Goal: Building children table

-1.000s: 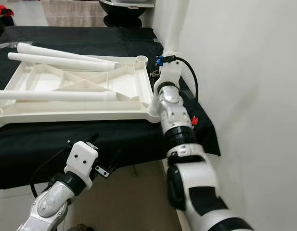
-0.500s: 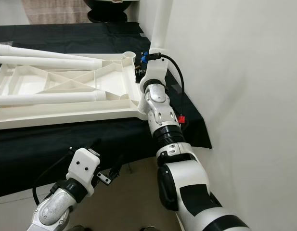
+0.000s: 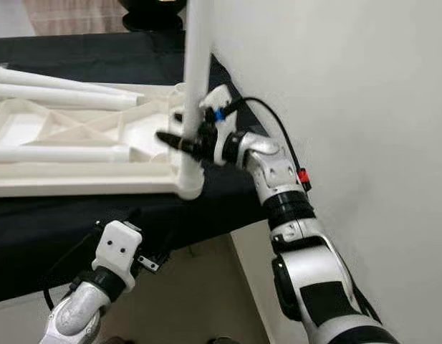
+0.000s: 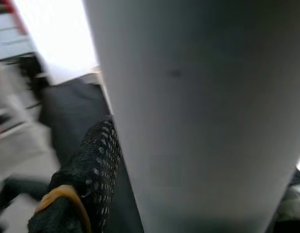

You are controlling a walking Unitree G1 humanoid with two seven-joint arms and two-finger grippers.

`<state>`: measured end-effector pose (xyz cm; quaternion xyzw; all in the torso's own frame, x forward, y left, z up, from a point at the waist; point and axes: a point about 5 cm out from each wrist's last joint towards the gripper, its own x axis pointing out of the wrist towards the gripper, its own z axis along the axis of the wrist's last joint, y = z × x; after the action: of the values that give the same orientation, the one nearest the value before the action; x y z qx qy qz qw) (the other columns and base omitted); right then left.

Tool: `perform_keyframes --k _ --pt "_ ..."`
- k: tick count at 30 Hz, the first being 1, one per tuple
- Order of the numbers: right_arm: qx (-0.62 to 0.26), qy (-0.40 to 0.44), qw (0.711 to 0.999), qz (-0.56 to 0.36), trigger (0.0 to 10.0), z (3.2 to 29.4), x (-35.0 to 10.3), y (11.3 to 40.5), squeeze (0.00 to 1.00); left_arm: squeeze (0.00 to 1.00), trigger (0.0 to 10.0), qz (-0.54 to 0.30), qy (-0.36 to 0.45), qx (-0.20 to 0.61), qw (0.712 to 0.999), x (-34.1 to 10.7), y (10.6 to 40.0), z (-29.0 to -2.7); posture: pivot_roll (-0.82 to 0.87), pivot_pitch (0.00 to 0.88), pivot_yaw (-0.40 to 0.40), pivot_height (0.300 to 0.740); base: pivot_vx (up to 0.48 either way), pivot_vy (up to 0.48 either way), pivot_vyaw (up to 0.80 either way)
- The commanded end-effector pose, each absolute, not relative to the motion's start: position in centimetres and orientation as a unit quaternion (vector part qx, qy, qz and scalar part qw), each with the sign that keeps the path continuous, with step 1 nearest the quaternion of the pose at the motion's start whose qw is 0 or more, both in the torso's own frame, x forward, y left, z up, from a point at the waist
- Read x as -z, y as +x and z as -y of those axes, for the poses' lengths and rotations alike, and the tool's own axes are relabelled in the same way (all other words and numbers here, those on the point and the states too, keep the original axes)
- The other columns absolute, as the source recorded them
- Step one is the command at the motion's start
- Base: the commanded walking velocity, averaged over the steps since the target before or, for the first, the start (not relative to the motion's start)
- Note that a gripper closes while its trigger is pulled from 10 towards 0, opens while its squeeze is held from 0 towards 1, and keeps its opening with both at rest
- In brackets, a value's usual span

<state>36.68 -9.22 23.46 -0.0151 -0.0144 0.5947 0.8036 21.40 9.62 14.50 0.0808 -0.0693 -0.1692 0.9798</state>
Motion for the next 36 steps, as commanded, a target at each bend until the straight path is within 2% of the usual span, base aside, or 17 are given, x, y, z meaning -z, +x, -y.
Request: perform_keyframes --k 1,4,5,12,15,16,17,18,19,21,24,26,30,33,34,35,36 --pt "-0.627 -0.009 0.779 0.013 10.0 8.7 -23.7 36.3 0.00 0.00 10.0 0.087 0.075 0.164 0.980 -15.3 21.4 -9.6 0.09 0.087 -0.105 0.740 0.000 0.000 0.00" --pt "-0.636 -0.015 0.772 0.002 10.0 8.5 -23.4 36.5 0.00 0.00 10.0 0.091 0.076 0.164 0.979 -15.5 21.5 -9.5 0.09 0.086 -0.106 0.740 0.000 0.000 0.00" --pt "-0.631 -0.020 0.776 -0.001 0.0 8.5 -23.2 36.6 0.00 0.00 10.0 0.091 0.076 0.165 0.979 -15.5 21.5 -9.5 0.09 0.081 -0.107 0.740 0.000 0.000 0.00" --pt "-0.635 -0.010 0.772 0.004 0.0 8.5 -23.1 36.4 0.00 0.00 10.0 0.095 0.079 0.168 0.978 -15.6 21.4 -9.4 0.09 0.078 -0.111 0.740 0.000 0.000 0.00" --pt "-0.586 -0.012 0.810 0.006 0.0 8.7 -23.1 37.2 0.00 0.00 10.0 0.105 0.079 0.167 0.977 -16.1 21.5 -9.3 0.09 0.076 -0.111 0.740 0.000 0.000 0.00" --pt "-0.508 -0.004 0.861 0.001 0.0 9.1 -23.0 38.5 0.00 0.00 10.0 0.114 0.080 0.165 0.976 -16.6 21.6 -9.2 0.09 0.077 -0.111 0.740 0.000 0.000 0.00" --pt "-0.451 0.002 0.892 -0.004 0.0 9.4 -22.9 39.3 0.00 0.00 10.0 0.120 0.081 0.164 0.976 -16.9 21.7 -9.2 0.09 0.077 -0.112 0.740 0.000 0.000 0.00" --pt "-0.451 0.002 0.892 -0.004 0.0 9.4 -22.9 39.3 0.00 0.00 10.0 0.120 0.081 0.164 0.976 -16.9 21.7 -9.2 0.09 0.077 -0.112 0.740 0.000 0.000 0.00" --pt "-0.357 0.001 0.934 -0.026 0.0 10.3 -22.1 40.2 0.00 0.00 10.0 0.127 0.080 0.161 0.975 -17.3 21.9 -9.2 0.09 0.078 -0.112 0.740 0.000 0.000 0.00" --pt "-0.196 -0.005 0.979 -0.059 0.0 12.5 -20.8 41.2 0.00 0.00 10.0 0.134 0.080 0.159 0.975 -17.6 22.0 -9.2 0.09 0.078 -0.112 0.740 0.000 0.000 0.00" --pt "-0.095 0.006 0.992 -0.079 0.0 14.1 -20.1 41.4 0.00 0.00 10.0 0.136 0.080 0.158 0.975 -17.8 22.1 -9.2 0.09 0.077 -0.110 0.740 0.000 0.000 0.00" --pt "0.015 0.024 0.995 -0.097 0.0 15.7 -19.4 41.3 0.00 0.00 10.0 0.137 0.081 0.157 0.975 -17.8 22.1 -9.2 0.08 0.079 -0.109 0.740 0.000 0.000 0.00" --pt "0.046 0.034 0.993 -0.099 0.0 15.9 -19.2 41.2 0.00 0.00 10.0 0.137 0.082 0.157 0.975 -17.8 22.1 -9.2 0.08 0.079 -0.109 0.740 0.000 0.000 0.00" --pt "0.120 0.059 0.988 -0.081 0.0 15.2 -19.6 40.9 0.00 0.00 10.0 0.134 0.082 0.158 0.975 -17.7 22.1 -9.2 0.09 0.083 -0.108 0.740 0.000 0.000 0.00" --pt "0.122 0.073 0.987 -0.070 0.9 14.5 -20.0 41.0 0.00 0.00 10.0 0.134 0.083 0.158 0.975 -17.7 22.1 -9.2 0.09 0.082 -0.110 0.740 0.000 0.000 0.00" --pt "0.119 0.082 0.988 -0.063 0.9 14.0 -20.3 41.0 0.00 0.00 10.0 0.133 0.083 0.158 0.975 -17.7 22.1 -9.2 0.09 0.082 -0.110 0.740 0.000 0.000 0.00" --pt "0.086 0.089 0.991 -0.051 10.0 12.9 -20.8 41.1 0.00 0.00 10.0 0.133 0.084 0.158 0.975 -17.7 22.1 -9.2 0.09 0.083 -0.109 0.740 0.000 0.000 0.00"
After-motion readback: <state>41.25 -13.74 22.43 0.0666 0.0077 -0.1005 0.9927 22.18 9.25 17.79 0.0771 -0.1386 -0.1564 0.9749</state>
